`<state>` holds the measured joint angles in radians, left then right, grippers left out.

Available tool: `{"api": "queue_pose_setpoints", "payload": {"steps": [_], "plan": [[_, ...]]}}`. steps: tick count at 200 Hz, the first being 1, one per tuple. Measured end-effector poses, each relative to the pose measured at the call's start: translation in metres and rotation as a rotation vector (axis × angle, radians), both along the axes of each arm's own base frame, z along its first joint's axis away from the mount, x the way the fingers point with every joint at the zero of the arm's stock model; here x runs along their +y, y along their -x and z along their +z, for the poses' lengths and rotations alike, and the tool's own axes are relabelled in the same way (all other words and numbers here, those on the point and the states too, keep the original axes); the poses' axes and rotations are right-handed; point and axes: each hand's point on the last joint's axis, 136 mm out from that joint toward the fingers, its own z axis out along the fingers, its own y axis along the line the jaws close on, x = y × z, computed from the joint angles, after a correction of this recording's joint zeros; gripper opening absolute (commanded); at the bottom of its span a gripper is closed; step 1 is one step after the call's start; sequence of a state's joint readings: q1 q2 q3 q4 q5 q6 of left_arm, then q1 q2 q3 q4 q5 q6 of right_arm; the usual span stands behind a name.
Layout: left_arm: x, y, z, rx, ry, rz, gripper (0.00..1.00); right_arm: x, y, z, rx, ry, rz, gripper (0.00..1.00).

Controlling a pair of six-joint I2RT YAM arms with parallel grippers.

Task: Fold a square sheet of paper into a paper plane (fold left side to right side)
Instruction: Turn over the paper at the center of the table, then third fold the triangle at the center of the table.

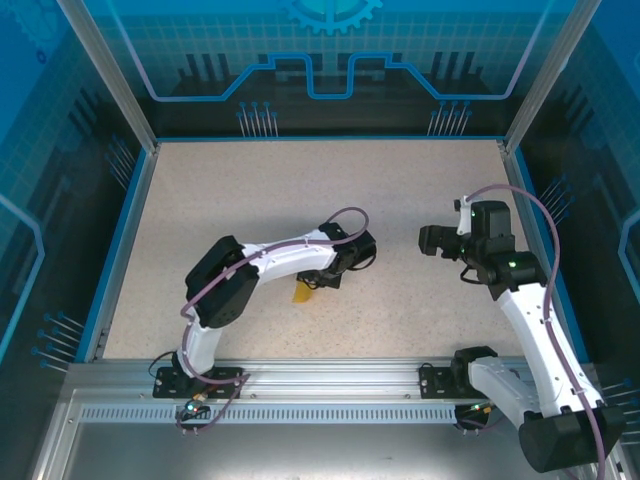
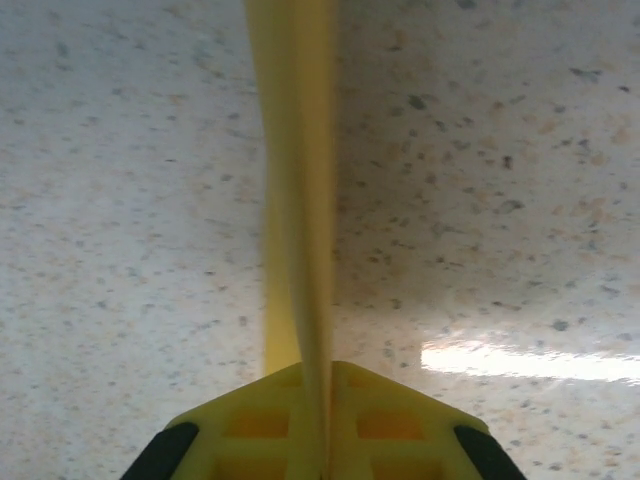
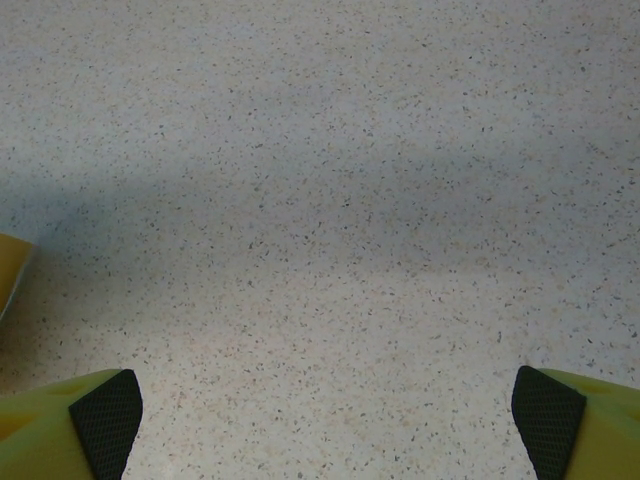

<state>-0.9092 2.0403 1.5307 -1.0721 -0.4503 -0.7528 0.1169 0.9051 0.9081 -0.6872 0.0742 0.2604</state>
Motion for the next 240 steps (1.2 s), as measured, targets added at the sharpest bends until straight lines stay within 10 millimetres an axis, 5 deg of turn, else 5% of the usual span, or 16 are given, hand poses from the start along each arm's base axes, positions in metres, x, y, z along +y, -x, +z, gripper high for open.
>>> {"api": "queue_pose_setpoints", "payload": {"steps": [63, 123, 149, 170, 204, 240], "plan": [[-0.060, -0.010, -0.024, 0.098, 0.212, -0.032, 0.26, 0.005, -0.004, -0.007, 0.021, -0.030, 0.026, 0.99], [-0.095, -0.025, -0.022, 0.147, 0.437, -0.060, 0.57, 0.017, -0.006, -0.019, 0.068, -0.072, 0.075, 0.99], [-0.110, -0.023, -0.009, 0.161, 0.602, -0.091, 0.63, 0.029, -0.009, -0.032, 0.127, -0.118, 0.118, 0.99], [-0.108, -0.024, 0.017, 0.135, 0.724, -0.099, 0.65, 0.042, -0.013, -0.044, 0.174, -0.172, 0.162, 0.99], [-0.077, -0.038, 0.064, 0.021, 0.877, -0.078, 0.66, 0.079, -0.021, -0.072, 0.278, -0.255, 0.255, 0.82], [-0.040, -0.046, 0.058, -0.020, 0.939, 0.002, 0.66, 0.144, -0.021, -0.117, 0.433, -0.288, 0.395, 0.65]]}}
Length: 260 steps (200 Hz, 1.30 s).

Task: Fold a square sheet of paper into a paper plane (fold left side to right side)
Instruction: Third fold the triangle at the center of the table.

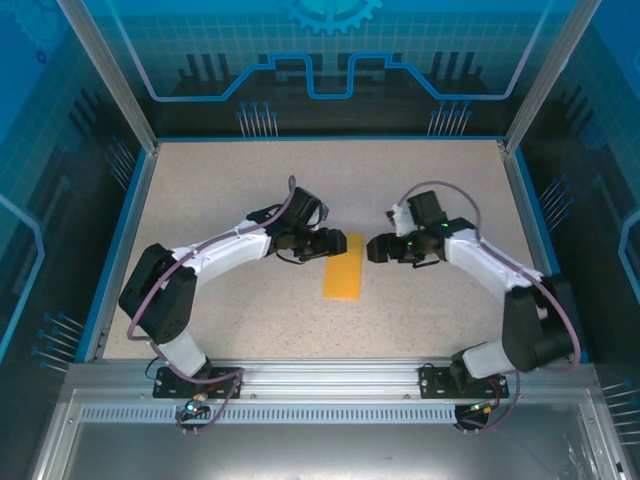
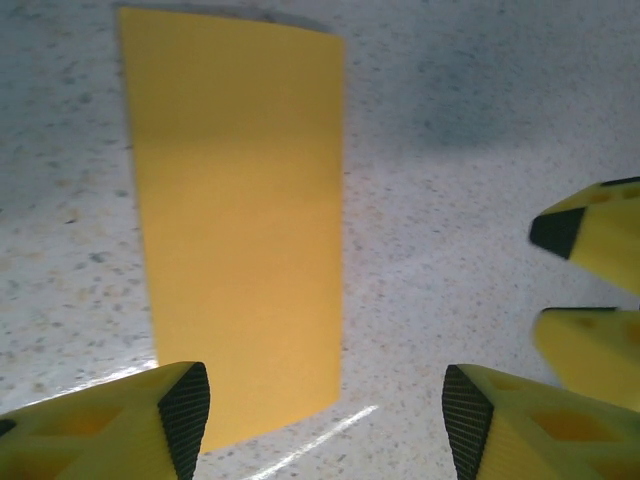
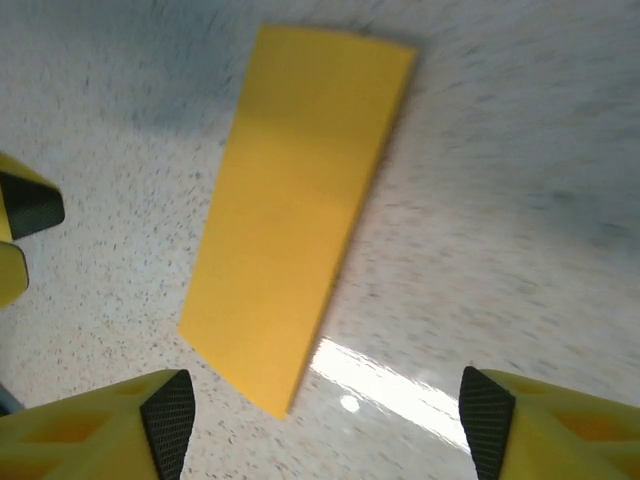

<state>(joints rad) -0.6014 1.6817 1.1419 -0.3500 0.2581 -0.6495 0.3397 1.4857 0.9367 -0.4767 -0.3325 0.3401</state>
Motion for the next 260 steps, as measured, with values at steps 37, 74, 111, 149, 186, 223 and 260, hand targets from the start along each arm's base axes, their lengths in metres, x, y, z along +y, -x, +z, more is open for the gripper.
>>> {"api": "queue_pose_setpoints", "payload": {"steps": [37, 74, 111, 149, 186, 223, 260], "plan": [[0.009, 0.009, -0.022, 0.039, -0.009, 0.009, 0.65, 0.049, -0.027, -0.021, 0.035, 0.001, 0.068, 0.51], [0.007, 0.005, -0.021, 0.022, 0.005, 0.013, 0.64, 0.060, -0.053, -0.038, 0.036, 0.028, 0.051, 0.46], [0.005, 0.004, -0.037, 0.058, -0.007, 0.027, 0.64, 0.055, -0.062, -0.059, 0.056, 0.089, 0.031, 0.45], [0.006, 0.007, -0.058, 0.107, -0.031, 0.026, 0.64, 0.049, -0.061, -0.072, 0.070, 0.127, 0.031, 0.43], [0.006, 0.009, -0.066, 0.127, -0.038, 0.023, 0.62, 0.049, -0.061, -0.075, 0.065, 0.134, 0.046, 0.40], [0.004, 0.011, -0.073, 0.152, -0.035, 0.014, 0.59, 0.050, -0.062, -0.074, 0.055, 0.131, 0.057, 0.39], [0.003, 0.011, -0.076, 0.162, -0.033, 0.010, 0.57, 0.051, -0.062, -0.074, 0.052, 0.131, 0.063, 0.39]]}}
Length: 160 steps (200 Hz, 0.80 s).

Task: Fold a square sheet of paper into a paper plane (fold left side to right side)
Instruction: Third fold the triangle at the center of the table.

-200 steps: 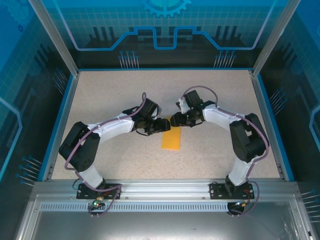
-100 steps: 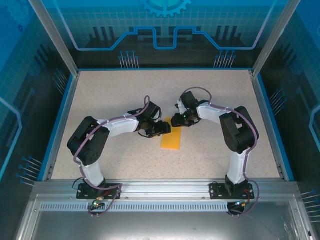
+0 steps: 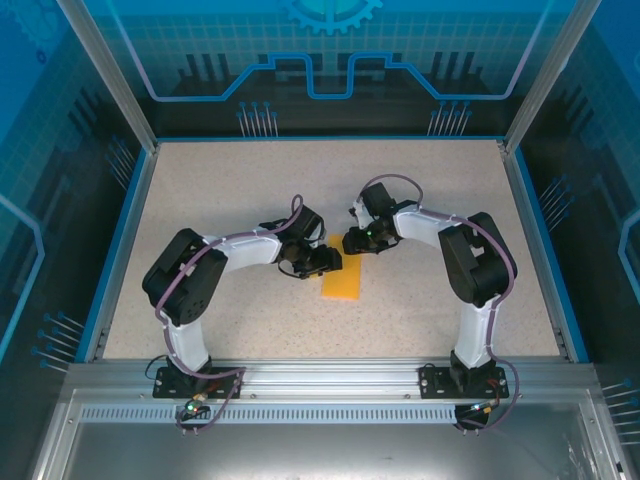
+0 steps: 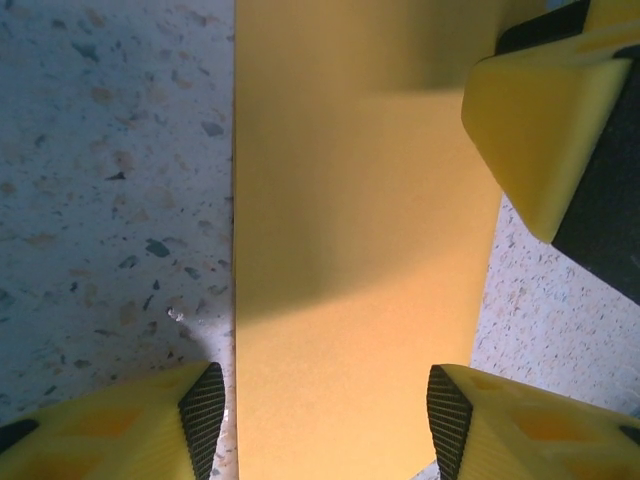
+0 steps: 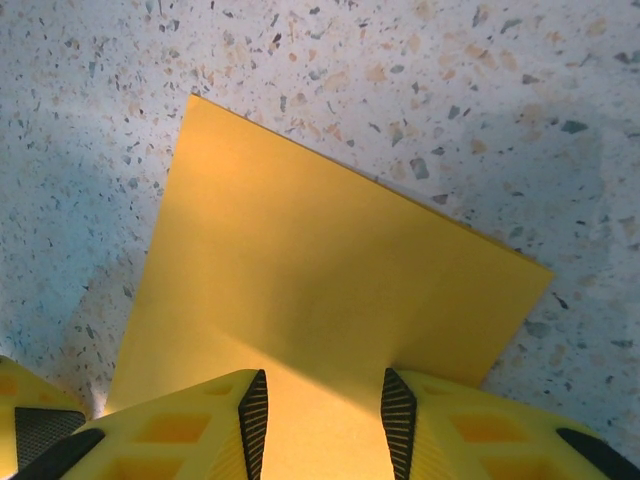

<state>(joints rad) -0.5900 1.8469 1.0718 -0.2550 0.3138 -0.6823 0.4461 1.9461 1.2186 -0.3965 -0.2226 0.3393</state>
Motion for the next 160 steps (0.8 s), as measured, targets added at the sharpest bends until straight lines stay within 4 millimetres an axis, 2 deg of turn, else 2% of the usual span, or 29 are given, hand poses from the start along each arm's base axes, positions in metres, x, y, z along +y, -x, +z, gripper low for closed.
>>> {"api": "queue_pose_setpoints", "payload": {"steps": [81, 125, 143, 160], "plan": [[-0.0017, 0.0024, -0.0013, 0.014, 0.010, -0.007, 0.42, 0.0024, 0.0002, 0.0005, 0.001, -0.014, 0.005, 0.39], [-0.0017, 0.0023, -0.0012, 0.024, 0.012, 0.008, 0.24, 0.0026, 0.0000, 0.0006, 0.000, -0.015, 0.005, 0.40], [-0.0020, 0.0018, -0.0009, 0.026, 0.014, 0.016, 0.16, 0.0037, 0.0001, 0.0003, -0.002, -0.023, 0.007, 0.43], [-0.0030, 0.0015, 0.0001, 0.025, 0.022, 0.017, 0.10, 0.0061, 0.0001, 0.0025, -0.017, -0.043, 0.015, 0.52]]}}
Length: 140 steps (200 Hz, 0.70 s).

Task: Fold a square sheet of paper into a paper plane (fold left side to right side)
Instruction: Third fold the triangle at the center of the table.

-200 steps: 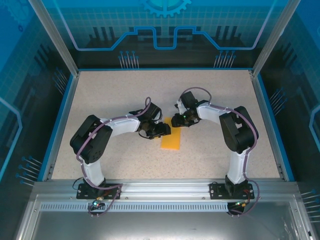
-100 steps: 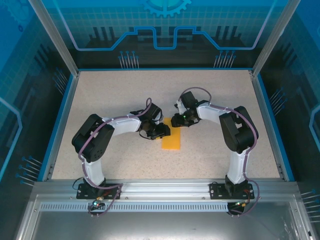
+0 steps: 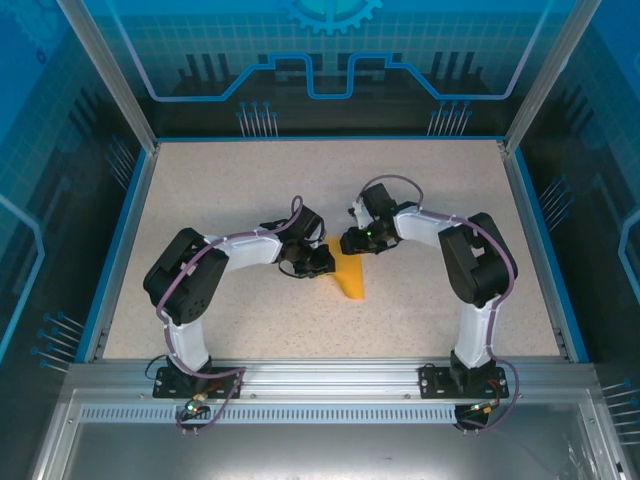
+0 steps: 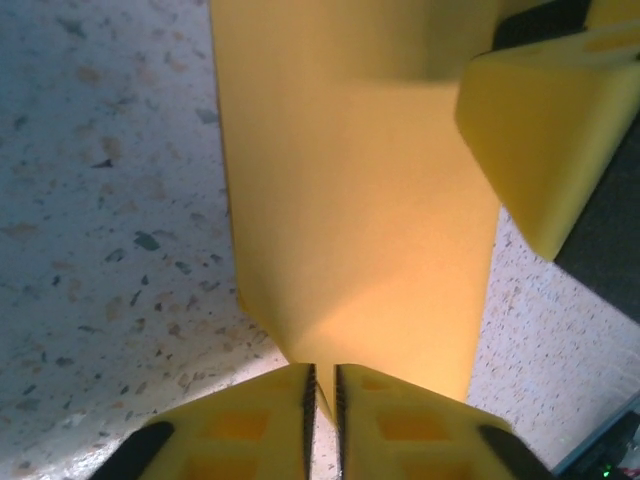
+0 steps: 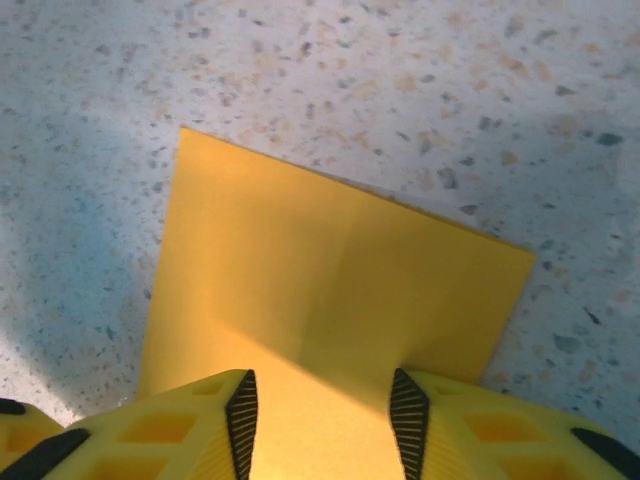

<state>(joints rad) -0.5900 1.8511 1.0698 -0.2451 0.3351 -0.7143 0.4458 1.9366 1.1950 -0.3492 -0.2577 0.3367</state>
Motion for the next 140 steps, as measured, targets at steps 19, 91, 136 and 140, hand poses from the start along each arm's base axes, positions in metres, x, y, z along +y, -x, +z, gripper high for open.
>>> {"api": "queue_pose_setpoints", "payload": {"steps": [19, 91, 136, 140], "plan": [[0.000, 0.001, 0.002, 0.005, 0.012, 0.015, 0.05, 0.000, 0.002, 0.004, -0.022, -0.022, 0.006, 0.60], [-0.003, 0.004, 0.010, 0.021, 0.069, 0.059, 0.03, -0.012, 0.025, 0.060, -0.237, -0.102, 0.073, 0.75], [-0.005, 0.005, 0.012, 0.025, 0.078, 0.061, 0.03, -0.004, 0.089, 0.064, -0.302, -0.154, 0.233, 0.75], [-0.005, 0.004, 0.012, 0.024, 0.079, 0.061, 0.03, -0.001, 0.096, 0.062, -0.297, -0.157, 0.255, 0.75]]}}
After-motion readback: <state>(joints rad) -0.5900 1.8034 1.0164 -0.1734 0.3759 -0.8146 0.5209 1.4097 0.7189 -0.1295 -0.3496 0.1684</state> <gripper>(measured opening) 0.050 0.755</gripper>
